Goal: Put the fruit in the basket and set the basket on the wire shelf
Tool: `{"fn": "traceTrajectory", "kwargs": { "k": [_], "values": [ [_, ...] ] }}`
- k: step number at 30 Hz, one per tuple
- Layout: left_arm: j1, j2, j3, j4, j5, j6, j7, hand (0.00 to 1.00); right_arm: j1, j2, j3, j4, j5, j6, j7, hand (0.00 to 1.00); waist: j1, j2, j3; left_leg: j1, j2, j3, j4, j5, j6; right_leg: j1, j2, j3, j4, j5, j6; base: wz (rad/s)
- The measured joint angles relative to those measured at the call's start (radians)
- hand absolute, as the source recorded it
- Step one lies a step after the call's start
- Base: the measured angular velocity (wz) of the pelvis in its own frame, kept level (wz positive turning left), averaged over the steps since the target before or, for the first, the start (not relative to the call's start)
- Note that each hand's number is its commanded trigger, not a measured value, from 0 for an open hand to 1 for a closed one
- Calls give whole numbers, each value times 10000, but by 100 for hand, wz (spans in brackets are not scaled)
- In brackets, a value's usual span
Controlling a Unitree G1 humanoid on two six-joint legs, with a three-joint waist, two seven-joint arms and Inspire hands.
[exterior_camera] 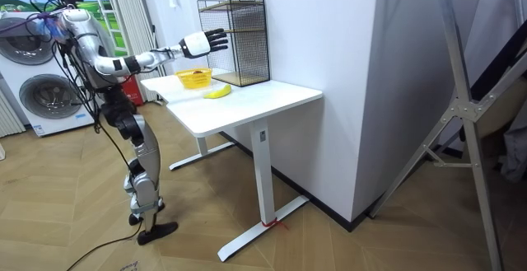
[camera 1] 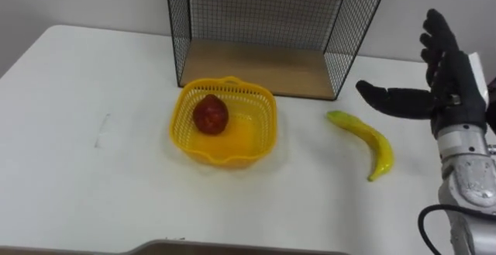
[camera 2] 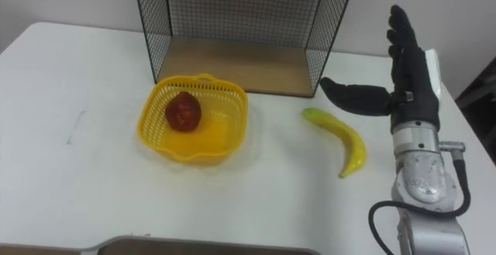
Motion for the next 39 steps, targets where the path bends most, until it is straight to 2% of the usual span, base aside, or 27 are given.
{"fn": "traceTrajectory", "kwargs": {
  "k": [4, 6, 8, 10, 12, 16, 19, 24, 29, 31, 35, 39],
  "values": [
    [49, 71, 0, -111, 6, 44, -4, 0, -100, -276, -2, 731, -103, 375, -50, 0, -80, -95, 4, -21, -5, -63, 10, 0, 0, 14, 15, -19, 2, 0, 0, 3],
    [38, 83, 0, -111, 4, 79, -11, 0, -122, -275, -3, 1019, -152, 376, -52, 0, -90, -125, 24, -20, -4, -67, 20, 0, 0, 14, 21, -15, 0, 0, 0, 0],
    [39, 84, 0, -111, -11, 117, -35, 0, -262, -275, -1, 1411, -352, 390, -38, 0, -90, -164, 61, -30, -7, -67, 64, 0, 0, 16, 25, -7, 2, 0, 0, 0],
    [20, 110, -5, -116, -12, 182, -36, 0, -654, -278, 1, 2056, -545, 509, 10, 0, -85, -236, 141, -51, -8, -68, 79, 0, 0, -19, 30, 3, 8, 0, 0, 0],
    [26, 110, -2, -116, -4, 201, -58, 0, -897, -318, 1, 2492, -651, 596, 68, 0, -102, -260, 133, -62, -11, -74, 87, 0, 0, -112, 28, -43, 11, 0, 0, 0],
    [10, 166, 22, -116, 19, 200, -176, 0, -1388, -729, 2, 3396, -887, 636, 213, 0, -69, -289, 94, -137, -12, -135, 86, 0, 0, -122, 22, -136, 20, 0, 0, 4],
    [6, 189, 19, -116, 19, 202, -179, 0, -1556, -1012, 6, 3718, -1038, 637, 270, 0, -69, -285, 86, -208, -12, -156, 98, 0, -1, -132, 12, -134, 10, 0, -1, 0],
    [-49, 266, 17, -156, -3, 289, -179, 0, -1589, -1199, 96, 3957, -1049, 692, 638, 0, -50, -302, 75, -167, -6, -155, 94, 1, -1, -136, 4, -122, -5, 0, -1, 0],
    [-68, 407, -3, -279, -2, 413, -181, 0, -1654, -1203, 144, 4372, -1052, 822, 1012, 0, -13, -324, 60, -80, 1, -145, 77, 1, -1, -60, -22, -123, -4, -1, -1, 0],
    [-61, 440, -2, -304, 0, 456, -184, 0, -1655, -1204, 247, 4539, -1079, 1038, 1186, 0, -12, -313, 58, -10, -1, -146, 77, 1, -1, 10, -25, -120, -5, -1, -1, 0],
    [-104, 444, -33, -467, -4, 484, -184, 0, -1662, -1210, 510, 4648, -1295, 1121, 1484, 0, -15, -276, 70, -15, -4, -148, 102, 1, -1, 9, -19, -84, 3, -1, -1, 0],
    [-150, 444, -98, -467, -5, 485, -184, 0, -1666, -1210, 591, 5117, -1626, 1153, 1682, 0, 147, -240, 77, -21, -9, -148, 135, 1, -1, 9, -5, -26, 21, -1, -4, 0]
  ]
}}
